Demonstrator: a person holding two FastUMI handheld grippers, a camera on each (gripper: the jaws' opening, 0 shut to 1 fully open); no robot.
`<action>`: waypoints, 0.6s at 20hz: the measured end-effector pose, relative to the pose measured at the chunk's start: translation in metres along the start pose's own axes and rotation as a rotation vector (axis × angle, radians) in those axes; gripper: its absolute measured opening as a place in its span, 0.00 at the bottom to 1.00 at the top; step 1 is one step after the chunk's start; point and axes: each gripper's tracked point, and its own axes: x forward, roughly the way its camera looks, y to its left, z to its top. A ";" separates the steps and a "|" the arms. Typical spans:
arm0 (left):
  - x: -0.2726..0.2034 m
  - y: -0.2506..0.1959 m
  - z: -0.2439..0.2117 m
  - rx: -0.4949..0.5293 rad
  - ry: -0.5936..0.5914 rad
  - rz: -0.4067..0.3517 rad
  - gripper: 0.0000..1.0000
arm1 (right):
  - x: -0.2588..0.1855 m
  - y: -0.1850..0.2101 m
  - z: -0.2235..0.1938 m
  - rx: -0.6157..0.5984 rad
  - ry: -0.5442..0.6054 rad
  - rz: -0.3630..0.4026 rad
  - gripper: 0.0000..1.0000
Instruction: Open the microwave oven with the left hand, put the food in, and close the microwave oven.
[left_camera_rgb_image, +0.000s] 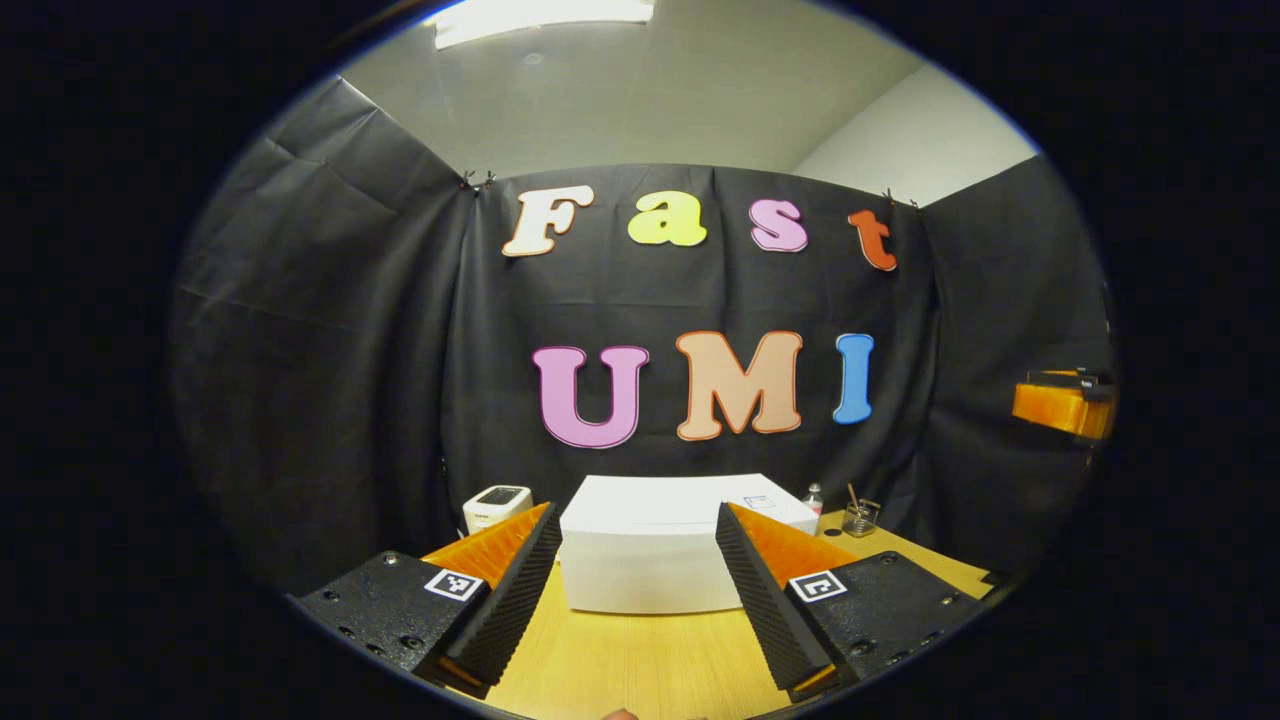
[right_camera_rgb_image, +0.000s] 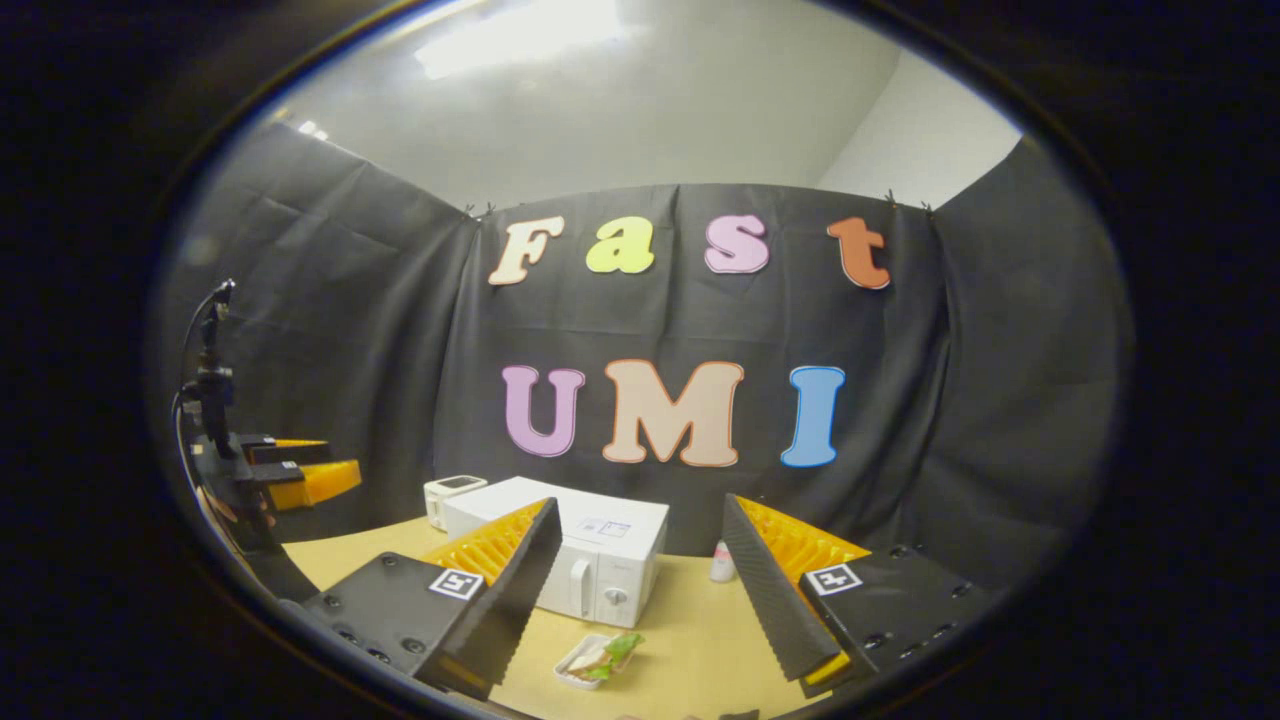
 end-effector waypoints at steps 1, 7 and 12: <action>0.001 -0.005 -0.011 -0.003 0.013 -0.017 0.95 | -0.002 0.002 0.000 -0.001 -0.007 0.003 0.96; 0.011 -0.033 -0.075 -0.011 0.074 -0.098 0.96 | -0.012 0.024 -0.008 -0.001 0.012 0.059 0.97; 0.035 -0.051 -0.131 -0.015 0.115 -0.124 0.96 | -0.008 0.022 -0.014 -0.006 0.015 0.026 0.96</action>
